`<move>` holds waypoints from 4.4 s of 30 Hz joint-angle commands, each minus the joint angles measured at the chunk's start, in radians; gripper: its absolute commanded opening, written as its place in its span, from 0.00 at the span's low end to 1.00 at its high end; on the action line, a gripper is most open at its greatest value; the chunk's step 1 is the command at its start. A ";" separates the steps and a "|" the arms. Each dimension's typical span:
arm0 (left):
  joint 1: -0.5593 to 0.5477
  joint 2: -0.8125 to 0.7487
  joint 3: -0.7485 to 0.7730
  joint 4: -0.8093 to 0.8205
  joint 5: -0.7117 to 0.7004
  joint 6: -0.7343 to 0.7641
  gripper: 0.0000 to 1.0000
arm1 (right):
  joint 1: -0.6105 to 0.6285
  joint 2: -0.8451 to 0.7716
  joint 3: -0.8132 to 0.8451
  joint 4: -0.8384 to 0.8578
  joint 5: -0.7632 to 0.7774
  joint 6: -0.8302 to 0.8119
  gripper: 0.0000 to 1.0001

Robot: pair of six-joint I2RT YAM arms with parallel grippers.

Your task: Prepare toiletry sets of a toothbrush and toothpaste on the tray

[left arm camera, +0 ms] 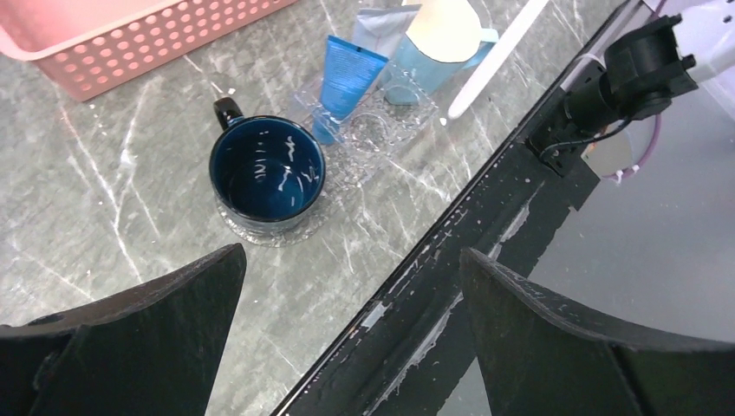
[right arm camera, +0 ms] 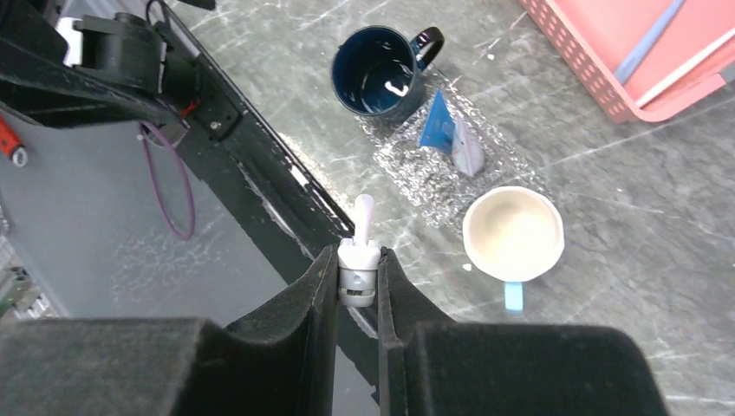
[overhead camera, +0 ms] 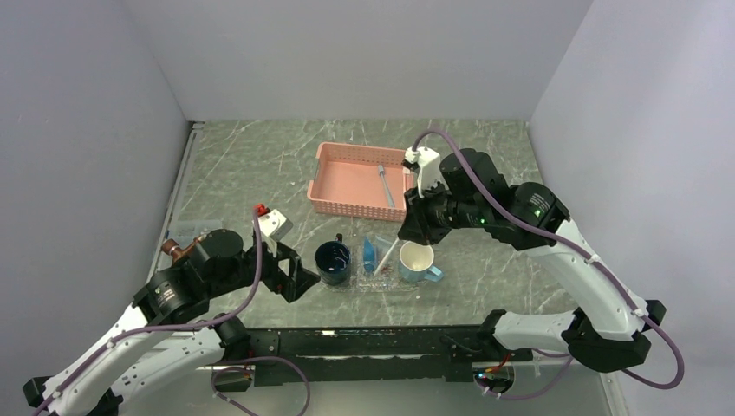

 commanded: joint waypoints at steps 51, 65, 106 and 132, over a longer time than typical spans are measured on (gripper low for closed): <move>-0.001 -0.100 -0.103 0.019 -0.102 -0.021 0.99 | 0.252 0.009 -0.278 0.187 0.497 0.130 0.00; -0.002 -0.090 -0.103 0.019 -0.103 -0.021 0.99 | 0.264 -0.002 -0.407 0.301 0.525 0.163 0.00; -0.002 -0.094 -0.106 0.020 -0.098 -0.024 0.99 | 0.369 -0.123 -0.644 0.498 0.703 0.251 0.00; -0.002 -0.078 -0.106 0.022 -0.090 -0.026 0.99 | 0.488 -0.156 -0.696 0.443 0.834 0.354 0.20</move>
